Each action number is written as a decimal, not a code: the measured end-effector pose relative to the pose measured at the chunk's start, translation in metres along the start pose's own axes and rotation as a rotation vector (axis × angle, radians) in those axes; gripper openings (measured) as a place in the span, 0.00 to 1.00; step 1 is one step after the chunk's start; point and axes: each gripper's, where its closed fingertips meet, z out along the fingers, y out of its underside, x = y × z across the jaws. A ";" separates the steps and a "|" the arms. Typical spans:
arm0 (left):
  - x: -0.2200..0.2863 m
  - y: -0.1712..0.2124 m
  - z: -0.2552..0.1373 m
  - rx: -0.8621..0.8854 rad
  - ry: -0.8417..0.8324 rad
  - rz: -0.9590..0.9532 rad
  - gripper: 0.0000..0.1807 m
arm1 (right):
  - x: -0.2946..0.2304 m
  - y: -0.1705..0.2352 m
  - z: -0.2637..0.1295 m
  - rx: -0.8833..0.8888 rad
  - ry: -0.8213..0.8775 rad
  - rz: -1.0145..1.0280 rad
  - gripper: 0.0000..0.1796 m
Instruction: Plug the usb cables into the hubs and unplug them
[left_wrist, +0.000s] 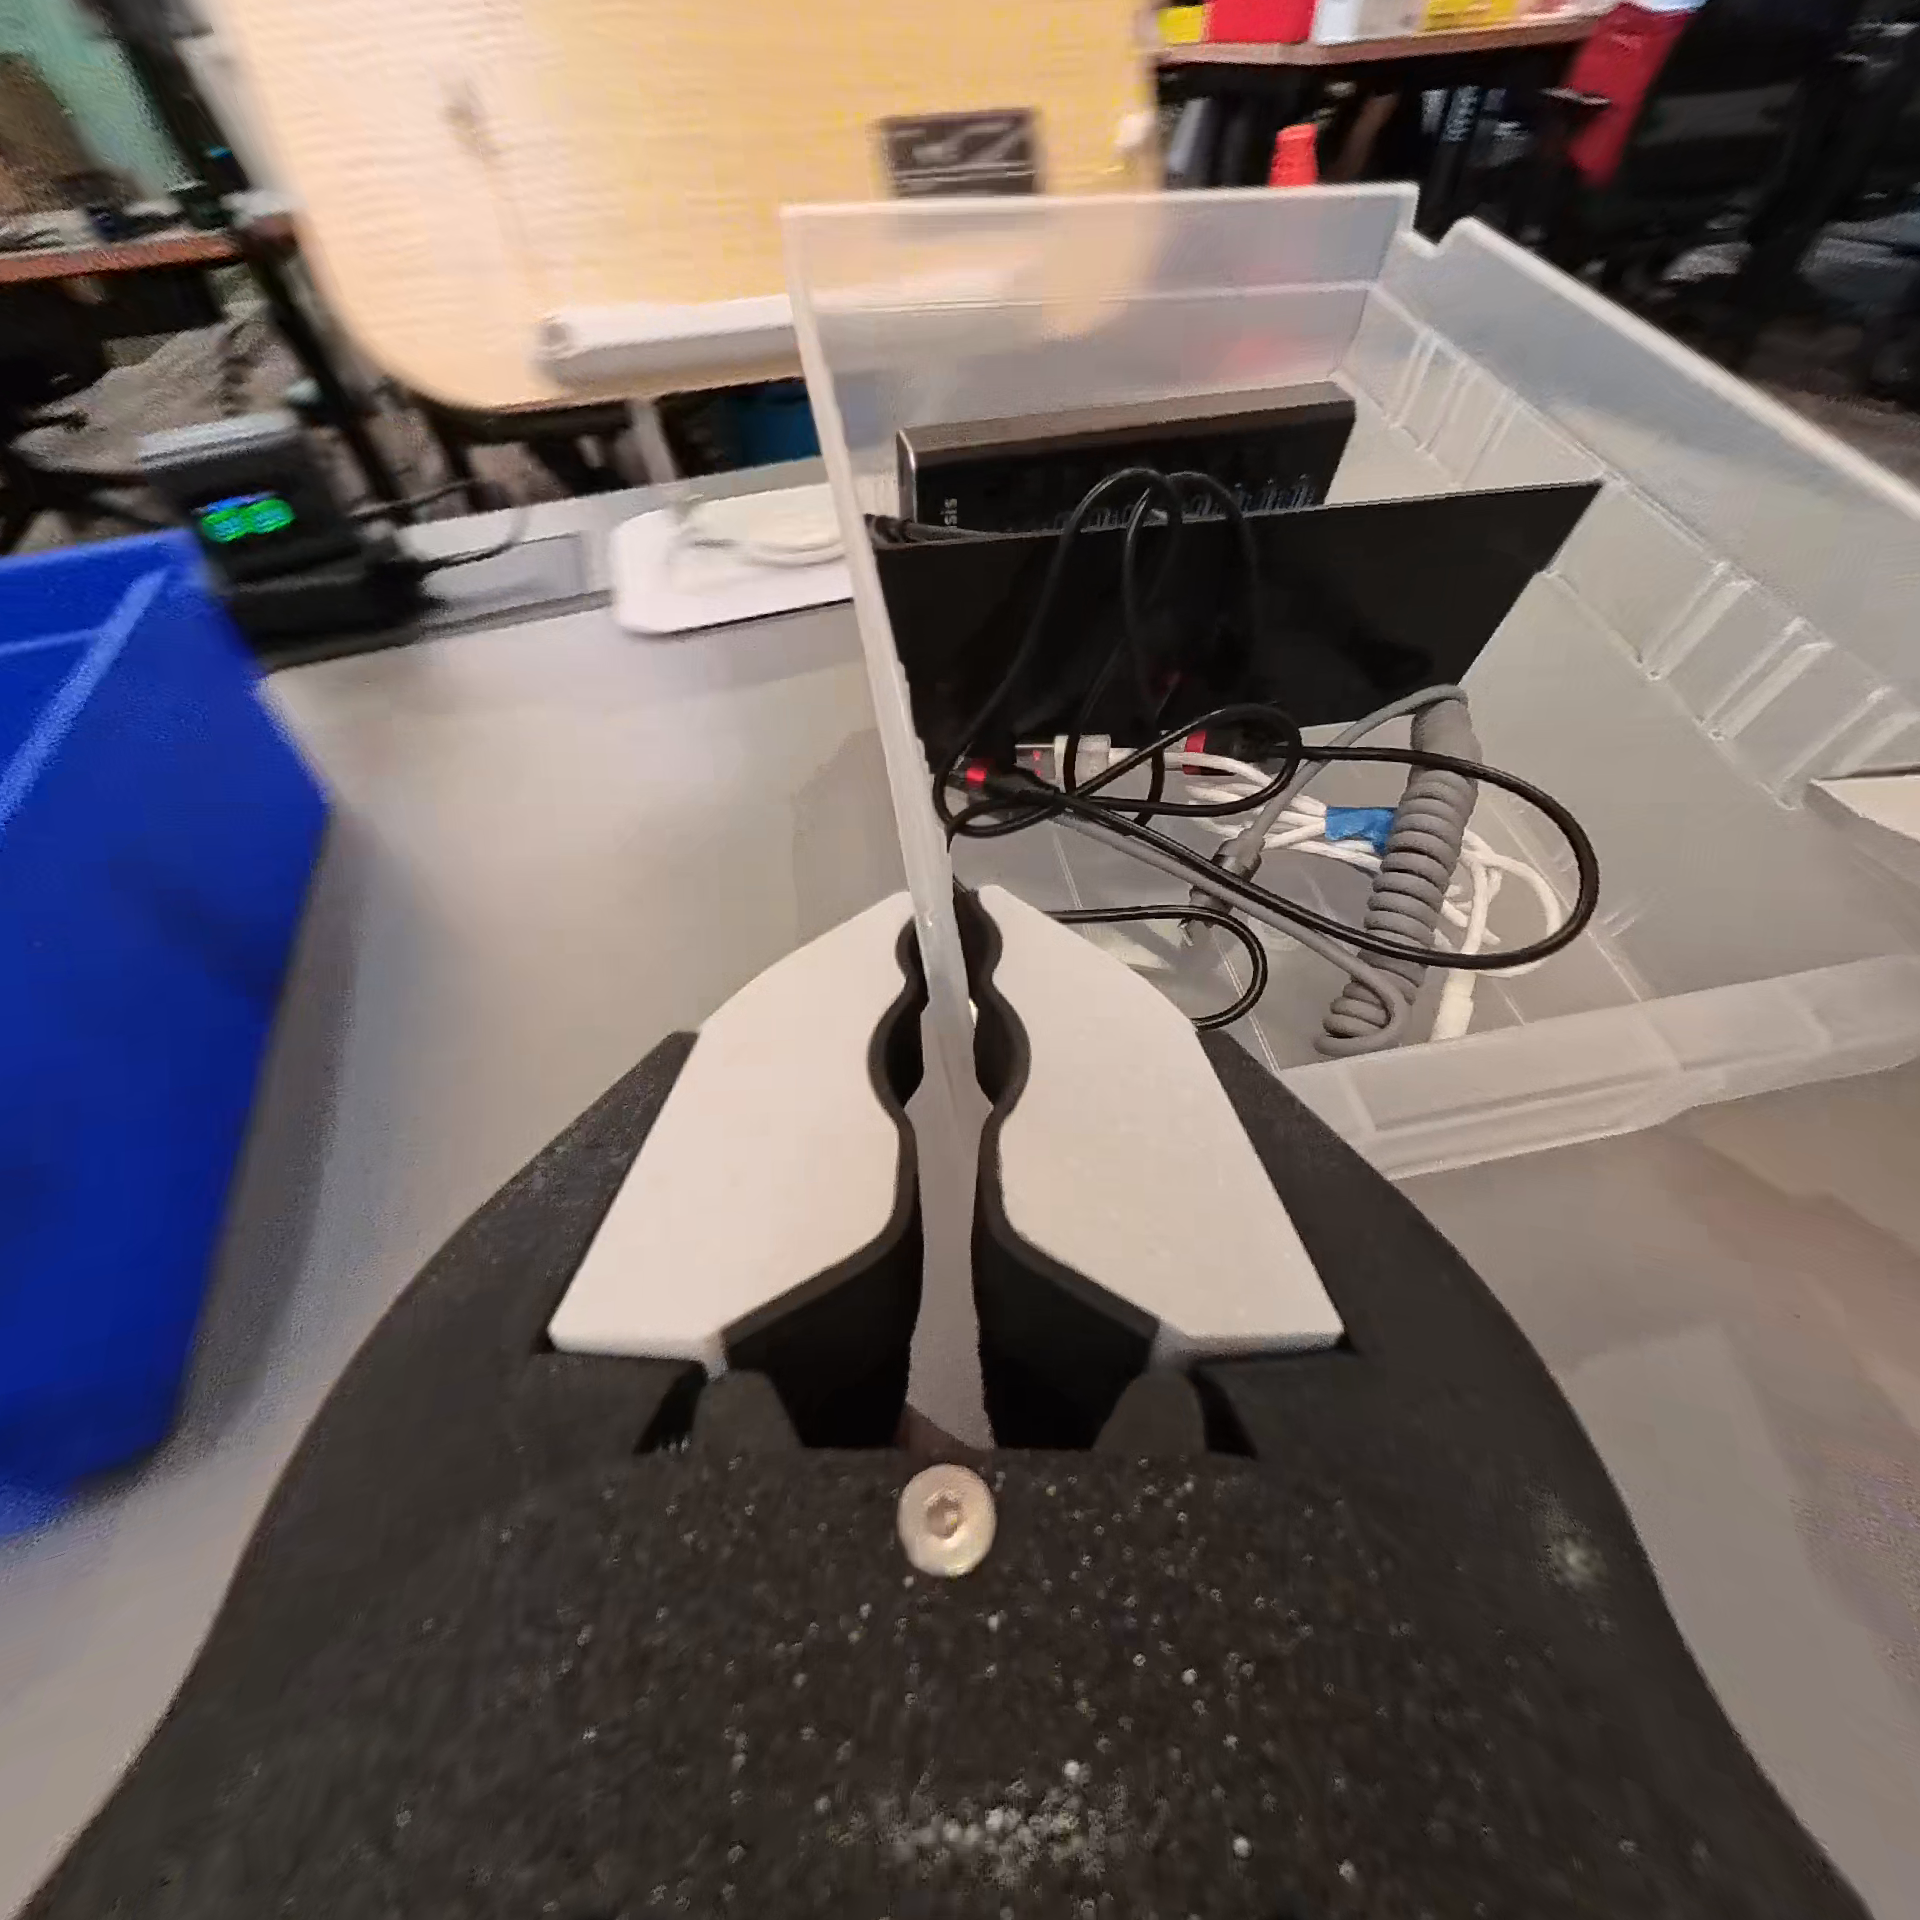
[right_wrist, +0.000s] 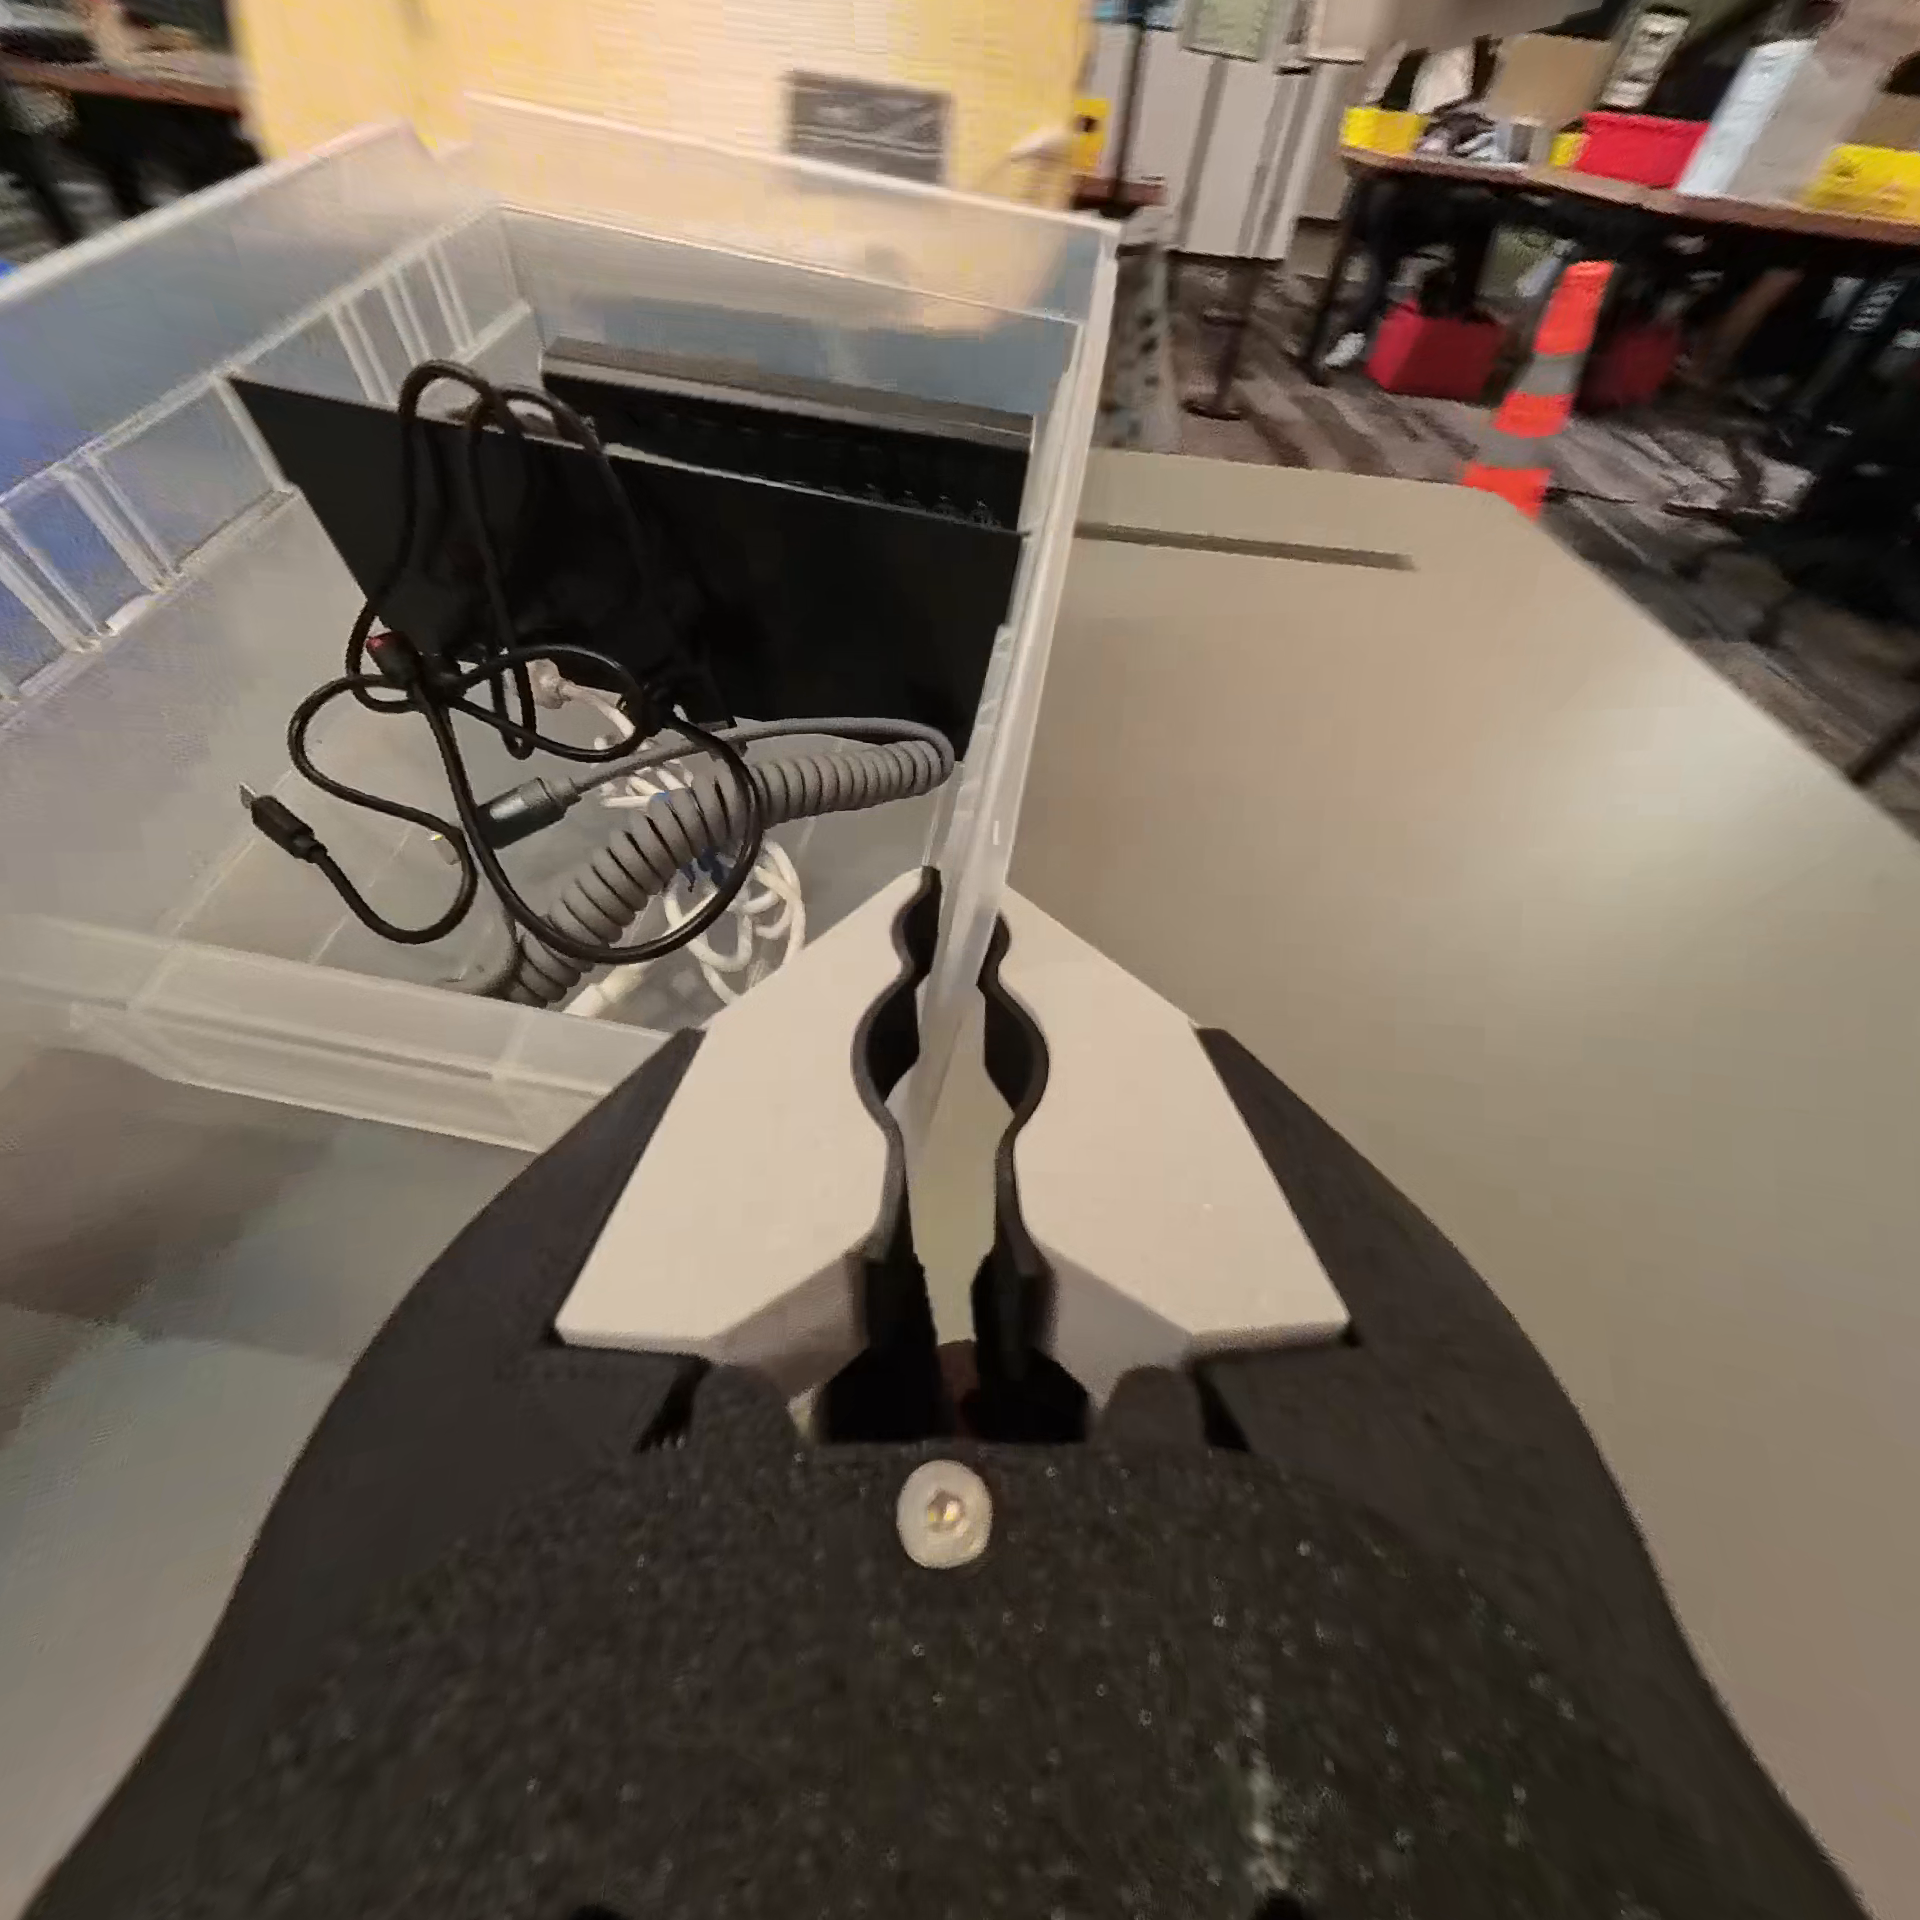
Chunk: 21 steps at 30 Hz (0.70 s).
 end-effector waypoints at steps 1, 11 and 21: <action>-0.020 0.006 -0.007 -0.014 -0.030 -0.017 0.02 | -0.021 -0.002 0.006 -0.012 -0.033 -0.011 0.02; -0.096 0.037 0.011 -0.175 0.014 -0.073 0.06 | -0.098 0.002 0.071 -0.125 -0.093 0.013 0.02; -0.222 0.036 -0.137 -0.035 -0.057 -0.357 0.22 | -0.090 0.036 -0.011 -0.274 -0.490 -0.087 0.13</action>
